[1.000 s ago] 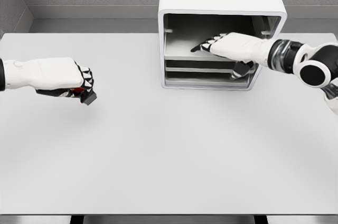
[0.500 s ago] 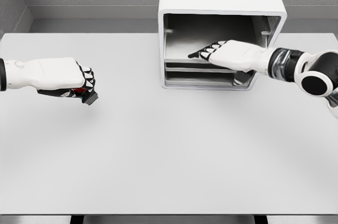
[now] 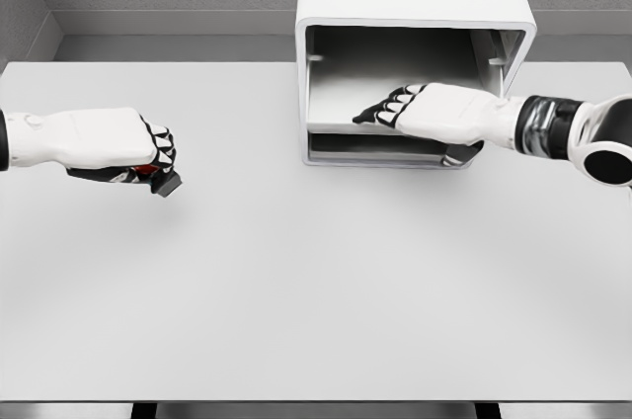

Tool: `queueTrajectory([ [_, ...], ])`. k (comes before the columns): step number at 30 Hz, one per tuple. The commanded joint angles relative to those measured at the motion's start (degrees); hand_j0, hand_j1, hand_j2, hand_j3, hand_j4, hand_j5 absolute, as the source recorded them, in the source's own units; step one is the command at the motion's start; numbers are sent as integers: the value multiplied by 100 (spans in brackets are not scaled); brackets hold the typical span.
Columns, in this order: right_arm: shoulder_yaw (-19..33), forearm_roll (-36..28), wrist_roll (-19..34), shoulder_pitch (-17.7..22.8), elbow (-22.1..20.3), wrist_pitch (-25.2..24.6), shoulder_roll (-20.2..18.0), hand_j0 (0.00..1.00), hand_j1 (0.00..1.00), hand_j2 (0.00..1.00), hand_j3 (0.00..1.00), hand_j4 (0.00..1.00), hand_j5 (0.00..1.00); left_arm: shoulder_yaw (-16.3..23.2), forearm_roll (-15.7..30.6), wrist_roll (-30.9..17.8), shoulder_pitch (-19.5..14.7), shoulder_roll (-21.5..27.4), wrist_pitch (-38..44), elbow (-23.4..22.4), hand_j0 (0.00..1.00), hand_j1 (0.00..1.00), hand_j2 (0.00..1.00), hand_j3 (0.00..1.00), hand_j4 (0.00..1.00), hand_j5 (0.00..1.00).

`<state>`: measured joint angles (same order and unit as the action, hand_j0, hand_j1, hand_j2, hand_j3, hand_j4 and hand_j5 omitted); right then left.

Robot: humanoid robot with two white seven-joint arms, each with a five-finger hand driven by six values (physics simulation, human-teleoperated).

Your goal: Slide open multi-storey tabletop storage cabinets and put open load switch and slide close multi-storey tabletop storage cabinets

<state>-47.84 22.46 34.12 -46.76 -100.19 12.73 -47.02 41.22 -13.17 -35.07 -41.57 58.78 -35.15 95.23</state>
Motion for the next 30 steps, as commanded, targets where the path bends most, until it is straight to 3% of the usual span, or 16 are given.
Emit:
queueTrajectory([
  [1,-50,-348,88,0,-62,370,27,100,100,100,100,100,100,9,25,7,0,2,15,5,29,29,29,29,29,29],
  [8,125,-550,88,88,-62,1012,-17,100,100,100,100,100,100,9,25,7,0,20,15,66,29,29,29,29,29,29],
  [18,328,-567,88,220,-62,1311,-70,100,100,100,100,100,100,9,16,7,0,11,15,75,29,29,29,29,29,29],
  [22,503,-743,88,378,-62,1751,-264,100,100,100,100,100,100,9,25,7,0,20,15,75,29,29,29,29,29,29],
  [30,696,-787,88,484,-62,2093,-386,100,100,100,100,100,100,9,25,7,0,20,15,75,29,29,29,29,29,29],
])
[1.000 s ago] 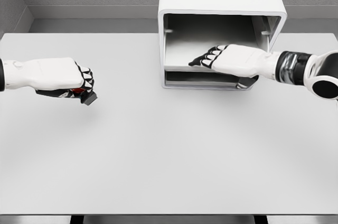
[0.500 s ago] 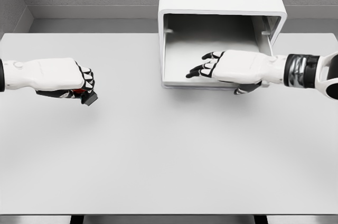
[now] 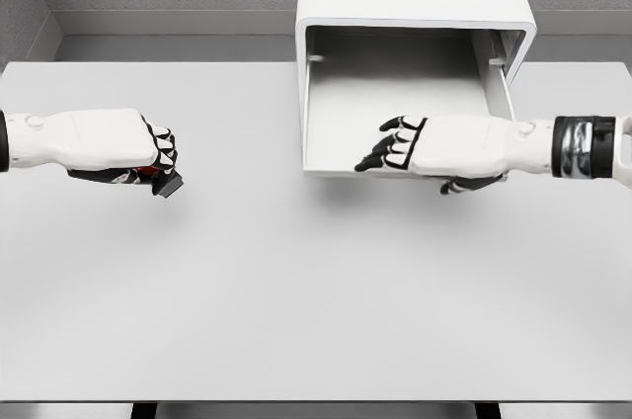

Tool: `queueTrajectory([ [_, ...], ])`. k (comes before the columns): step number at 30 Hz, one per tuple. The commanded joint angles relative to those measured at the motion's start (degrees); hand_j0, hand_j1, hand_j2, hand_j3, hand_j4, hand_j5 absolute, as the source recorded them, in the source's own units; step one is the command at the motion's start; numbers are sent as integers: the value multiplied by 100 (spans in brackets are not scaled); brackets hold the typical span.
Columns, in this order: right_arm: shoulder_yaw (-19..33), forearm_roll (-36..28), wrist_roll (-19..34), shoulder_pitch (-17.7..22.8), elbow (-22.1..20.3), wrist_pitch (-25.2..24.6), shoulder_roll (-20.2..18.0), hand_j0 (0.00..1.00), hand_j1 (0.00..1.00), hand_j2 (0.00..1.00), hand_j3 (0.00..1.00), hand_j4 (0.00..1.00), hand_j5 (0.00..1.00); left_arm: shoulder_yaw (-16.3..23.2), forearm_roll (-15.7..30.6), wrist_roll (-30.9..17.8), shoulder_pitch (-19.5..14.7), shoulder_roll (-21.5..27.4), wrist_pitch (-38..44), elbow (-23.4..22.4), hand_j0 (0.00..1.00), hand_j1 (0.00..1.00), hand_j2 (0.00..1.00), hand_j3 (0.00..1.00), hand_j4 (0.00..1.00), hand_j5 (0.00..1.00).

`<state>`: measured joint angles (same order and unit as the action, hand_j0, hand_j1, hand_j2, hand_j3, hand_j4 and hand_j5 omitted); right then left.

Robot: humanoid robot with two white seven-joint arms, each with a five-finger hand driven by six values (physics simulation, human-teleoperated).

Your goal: Slide open multi-storey tabletop storage cabinets and put open load switch and slide close multi-storey tabletop storage cabinets

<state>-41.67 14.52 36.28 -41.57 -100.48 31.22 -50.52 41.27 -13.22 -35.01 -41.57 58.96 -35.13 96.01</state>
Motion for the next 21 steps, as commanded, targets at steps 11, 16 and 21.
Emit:
queueTrajectory([
  [11,344,-213,-128,158,-33,378,-142,100,100,100,100,100,100,4,30,1,0,37,13,-4,29,29,29,29,29,29],
  [16,353,-231,-128,176,-33,378,-169,100,100,100,100,100,100,4,30,1,0,28,13,-4,29,29,29,29,29,29],
  [21,695,-521,-128,369,-33,378,-336,100,100,100,100,100,100,4,30,1,0,28,13,5,29,29,29,29,29,29],
])
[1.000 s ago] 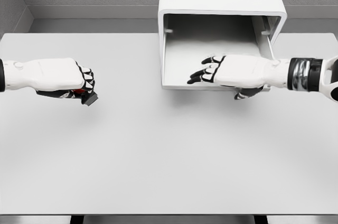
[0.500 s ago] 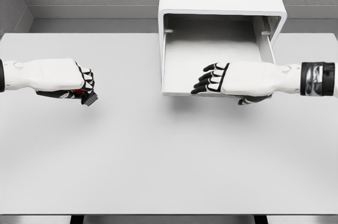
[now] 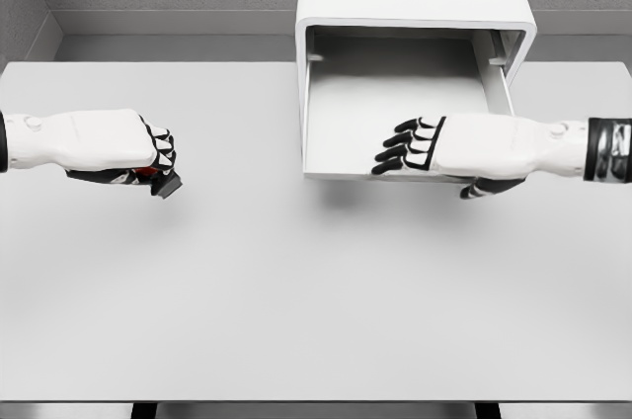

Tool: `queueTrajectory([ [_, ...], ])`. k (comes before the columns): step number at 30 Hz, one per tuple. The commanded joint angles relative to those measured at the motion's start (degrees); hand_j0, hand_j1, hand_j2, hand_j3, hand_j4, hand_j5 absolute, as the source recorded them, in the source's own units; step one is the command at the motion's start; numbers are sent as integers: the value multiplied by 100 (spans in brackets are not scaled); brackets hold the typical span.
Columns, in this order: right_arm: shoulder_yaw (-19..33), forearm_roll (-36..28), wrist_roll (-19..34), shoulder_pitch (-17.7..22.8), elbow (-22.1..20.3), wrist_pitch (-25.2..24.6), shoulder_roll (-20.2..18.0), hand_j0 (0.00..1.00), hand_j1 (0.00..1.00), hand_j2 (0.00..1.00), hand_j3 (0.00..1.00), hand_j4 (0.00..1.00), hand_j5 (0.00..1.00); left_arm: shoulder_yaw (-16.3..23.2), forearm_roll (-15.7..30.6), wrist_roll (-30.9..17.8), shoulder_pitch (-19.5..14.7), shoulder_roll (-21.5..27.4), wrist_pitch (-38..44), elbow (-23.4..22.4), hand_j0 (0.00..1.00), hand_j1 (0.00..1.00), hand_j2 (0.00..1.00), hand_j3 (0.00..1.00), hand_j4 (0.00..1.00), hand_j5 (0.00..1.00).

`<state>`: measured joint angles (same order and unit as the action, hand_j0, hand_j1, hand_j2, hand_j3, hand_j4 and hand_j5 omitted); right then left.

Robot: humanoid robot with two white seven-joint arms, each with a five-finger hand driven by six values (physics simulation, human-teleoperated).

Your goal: Slide open multi-storey tabletop storage cabinets and put open load switch and slide close multi-storey tabletop storage cabinets

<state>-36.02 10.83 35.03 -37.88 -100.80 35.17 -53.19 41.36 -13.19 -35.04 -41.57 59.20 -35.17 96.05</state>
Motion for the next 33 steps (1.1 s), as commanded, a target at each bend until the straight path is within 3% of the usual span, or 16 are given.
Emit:
queueTrajectory([
  [1,130,-152,-3,0,-1,-17,-77,100,100,100,100,100,100,-5,27,4,0,3,17,2,29,29,29,29,29,29],
  [10,464,-635,-3,158,-1,-17,-385,100,100,100,100,100,100,-40,124,4,-9,4,17,46,29,29,29,29,29,29],
  [13,824,-898,-3,351,-1,-17,-648,100,100,100,100,100,100,-84,282,4,-70,39,17,371,29,29,29,29,29,29],
  [17,1808,-1487,-3,993,-1,-17,-1053,100,100,100,100,100,100,-154,388,4,-132,74,17,468,29,29,29,29,29,29],
  [22,4533,-1839,-3,3154,-1,-17,-1246,100,100,100,100,100,100,-198,669,4,-448,47,17,494,29,29,29,29,29,29],
  [23,5086,-1839,-3,3769,-1,-17,-1203,100,100,100,100,100,100,-198,757,4,-571,30,17,494,29,29,29,29,29,29],
  [26,6695,-1822,-3,5518,8,-17,-649,100,100,100,100,100,100,-198,950,4,-931,-58,17,494,29,29,29,29,29,29],
  [27,6836,-1813,-3,5914,8,-17,-298,97,97,97,97,97,97,-198,950,4,-967,-146,17,494,29,29,29,29,29,29],
  [28,6810,-1778,-3,6134,8,-17,-262,85,85,85,85,85,85,-198,959,4,-1046,-251,17,494,29,29,29,29,29,29],
  [29,6793,-1751,-3,6451,8,-17,-253,66,66,66,66,66,66,-189,968,4,-1125,-365,17,494,29,29,29,29,29,29],
  [30,6600,-1751,-3,6513,8,-17,-253,54,54,54,54,54,54,-189,968,4,-1213,-514,17,494,29,29,29,29,29,29],
  [33,5888,-1435,-3,6109,-1,-17,-376,54,54,54,54,54,54,-189,968,4,-1468,-875,17,494,29,29,29,29,29,29],
])
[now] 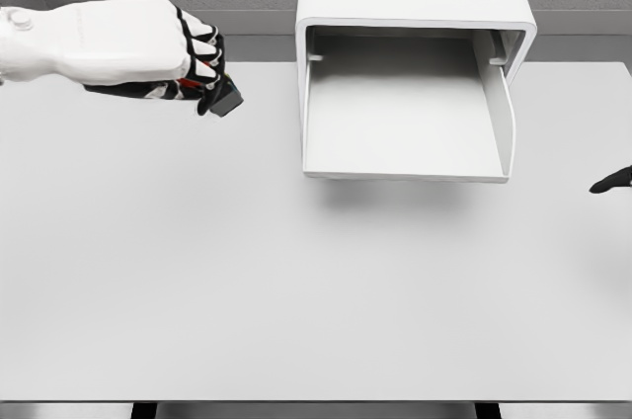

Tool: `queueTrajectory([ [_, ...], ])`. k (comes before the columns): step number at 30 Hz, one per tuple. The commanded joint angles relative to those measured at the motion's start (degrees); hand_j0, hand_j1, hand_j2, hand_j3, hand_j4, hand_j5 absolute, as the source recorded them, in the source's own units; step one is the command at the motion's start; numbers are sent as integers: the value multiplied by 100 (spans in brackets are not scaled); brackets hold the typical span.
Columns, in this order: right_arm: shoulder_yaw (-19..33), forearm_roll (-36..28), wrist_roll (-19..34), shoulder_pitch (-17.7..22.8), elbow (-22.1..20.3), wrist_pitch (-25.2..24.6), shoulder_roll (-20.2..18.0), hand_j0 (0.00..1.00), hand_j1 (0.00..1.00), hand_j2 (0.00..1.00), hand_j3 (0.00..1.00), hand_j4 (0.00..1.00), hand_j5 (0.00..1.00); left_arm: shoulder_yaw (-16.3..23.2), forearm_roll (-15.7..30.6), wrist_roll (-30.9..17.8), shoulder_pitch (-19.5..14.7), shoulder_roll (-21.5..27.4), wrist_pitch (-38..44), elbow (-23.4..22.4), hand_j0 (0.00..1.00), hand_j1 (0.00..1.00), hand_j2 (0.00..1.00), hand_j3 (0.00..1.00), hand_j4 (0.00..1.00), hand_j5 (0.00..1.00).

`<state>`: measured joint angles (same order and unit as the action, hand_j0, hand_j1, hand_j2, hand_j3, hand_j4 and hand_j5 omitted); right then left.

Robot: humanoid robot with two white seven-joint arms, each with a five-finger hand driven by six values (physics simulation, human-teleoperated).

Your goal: Slide open multi-storey tabletop storage cabinets and put open load switch and slide close multi-storey tabletop storage cabinets

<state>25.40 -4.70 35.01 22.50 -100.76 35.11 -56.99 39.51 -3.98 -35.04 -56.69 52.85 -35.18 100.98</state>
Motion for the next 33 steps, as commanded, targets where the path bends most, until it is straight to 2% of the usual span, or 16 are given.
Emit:
queueTrajectory([
  [1,-456,118,-1,-44,-5,-11,3,54,54,54,54,54,54,-4,46,4,-26,-424,18,0,29,29,29,29,29,29],
  [5,-571,145,-1,-70,-5,-11,-6,54,54,54,54,54,54,22,29,4,-299,-1118,18,0,29,29,29,29,29,29],
  [9,-923,206,-1,-220,-5,-11,-199,59,59,59,59,59,59,66,-24,4,-299,-2068,18,-26,29,29,29,29,29,29],
  [11,-1336,206,-1,-536,-5,-11,-208,59,59,59,59,59,59,92,-507,4,-369,-2472,18,-96,29,29,29,29,29,29],
  [14,-1573,215,-1,-738,-14,-11,-208,59,59,59,59,59,59,558,-982,4,-773,-3157,18,-895,30,30,30,30,30,30],
  [17,-1907,224,-1,-940,-5,-11,-216,59,59,59,59,59,59,663,-1535,4,-897,-3597,18,-1775,30,30,30,30,30,30],
  [22,-2583,294,-1,-1415,-14,-11,-252,59,59,59,59,59,59,866,-2107,4,-923,-3641,18,-2644,31,31,31,31,31,31],
  [24,-2786,312,-1,-1582,-14,-11,-252,59,59,59,59,59,59,1059,-2142,4,-914,-3632,18,-2654,32,32,32,32,32,32],
  [27,-2944,347,-1,-1723,-14,-11,-260,59,59,59,59,59,59,1112,-2142,4,-914,-3641,18,-2601,35,35,35,35,35,35],
  [29,-2944,347,-1,-1775,-14,-11,-260,59,59,59,59,59,59,1103,-2133,4,-923,-3641,18,-2610,46,46,46,46,46,46],
  [31,-2944,347,-1,-1776,-14,-11,-260,59,59,59,59,59,59,1094,-2116,4,-923,-3641,18,-2610,73,73,73,73,73,73],
  [33,-2944,338,-1,-1767,-14,-11,-252,59,59,59,59,59,59,1094,-2089,4,-914,-3632,18,-2619,93,93,93,93,93,93],
])
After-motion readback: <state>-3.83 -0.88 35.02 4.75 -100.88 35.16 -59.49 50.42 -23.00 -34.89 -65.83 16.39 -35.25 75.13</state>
